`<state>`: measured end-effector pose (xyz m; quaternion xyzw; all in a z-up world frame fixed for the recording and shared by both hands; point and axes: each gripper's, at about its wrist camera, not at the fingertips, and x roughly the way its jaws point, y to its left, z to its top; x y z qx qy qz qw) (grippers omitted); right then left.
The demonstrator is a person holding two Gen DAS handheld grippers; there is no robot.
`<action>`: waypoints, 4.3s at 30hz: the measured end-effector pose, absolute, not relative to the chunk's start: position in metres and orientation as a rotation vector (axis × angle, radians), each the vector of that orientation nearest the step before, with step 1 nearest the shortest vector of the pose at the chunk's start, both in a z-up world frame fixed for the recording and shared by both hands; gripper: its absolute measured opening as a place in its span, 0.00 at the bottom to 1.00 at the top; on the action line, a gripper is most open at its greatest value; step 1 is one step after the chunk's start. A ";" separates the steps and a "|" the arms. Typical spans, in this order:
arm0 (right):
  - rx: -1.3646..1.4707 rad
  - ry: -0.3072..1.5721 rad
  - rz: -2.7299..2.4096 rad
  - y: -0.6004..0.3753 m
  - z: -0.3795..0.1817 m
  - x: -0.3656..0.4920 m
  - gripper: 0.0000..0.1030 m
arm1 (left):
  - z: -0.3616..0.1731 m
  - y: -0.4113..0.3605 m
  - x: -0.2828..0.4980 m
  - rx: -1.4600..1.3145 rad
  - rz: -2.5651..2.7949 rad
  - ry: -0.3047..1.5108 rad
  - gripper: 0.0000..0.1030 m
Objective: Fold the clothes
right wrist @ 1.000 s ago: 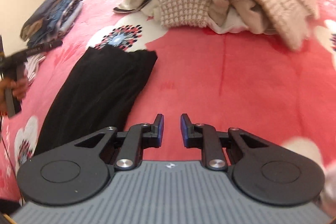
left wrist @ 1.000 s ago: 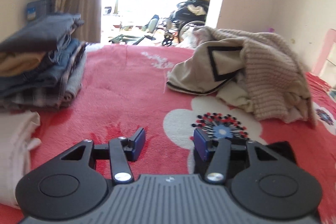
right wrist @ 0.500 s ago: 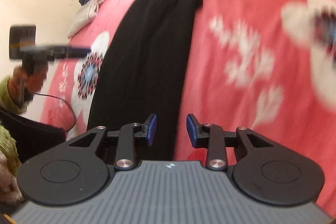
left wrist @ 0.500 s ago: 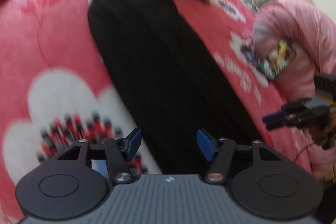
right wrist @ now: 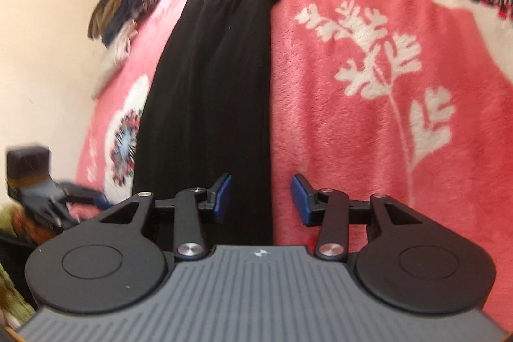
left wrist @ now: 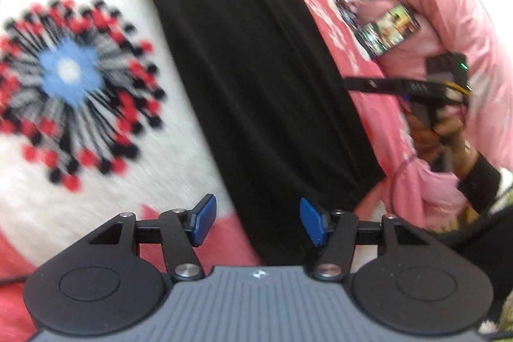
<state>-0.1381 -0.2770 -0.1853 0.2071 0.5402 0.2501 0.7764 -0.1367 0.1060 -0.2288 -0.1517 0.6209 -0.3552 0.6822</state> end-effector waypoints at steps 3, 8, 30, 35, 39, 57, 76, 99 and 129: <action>0.545 1.176 0.559 -0.285 -0.194 -0.144 0.42 | -0.235 0.101 -0.143 -0.347 -0.842 1.400 0.56; 0.600 1.248 0.629 -0.289 -0.201 -0.167 0.42 | -0.248 0.091 -0.154 -0.399 -0.913 1.448 0.55; 0.563 1.339 0.777 -0.273 -0.182 -0.216 0.08 | -0.227 0.072 -0.169 -0.241 -1.051 1.355 0.05; 0.519 1.241 0.804 -0.266 -0.152 -0.196 0.07 | -0.193 0.094 -0.146 -0.297 -1.027 1.219 0.05; 0.477 1.135 0.816 -0.259 -0.125 -0.165 0.07 | -0.170 0.111 -0.120 -0.317 -0.974 1.105 0.05; 0.248 0.906 0.773 -0.232 -0.093 0.015 0.07 | -0.167 0.160 0.051 -0.593 -0.618 0.872 0.05; 0.324 0.849 0.744 -0.213 -0.132 0.157 0.07 | -0.229 0.191 0.180 -0.725 -0.485 0.827 0.06; 1.044 0.869 0.673 -0.268 -0.214 0.196 0.46 | -0.252 0.222 0.189 -0.957 -0.453 0.759 0.54; 0.186 1.016 0.603 -0.255 -0.147 -0.002 0.34 | -0.212 0.127 -0.003 -0.332 -0.563 0.988 0.55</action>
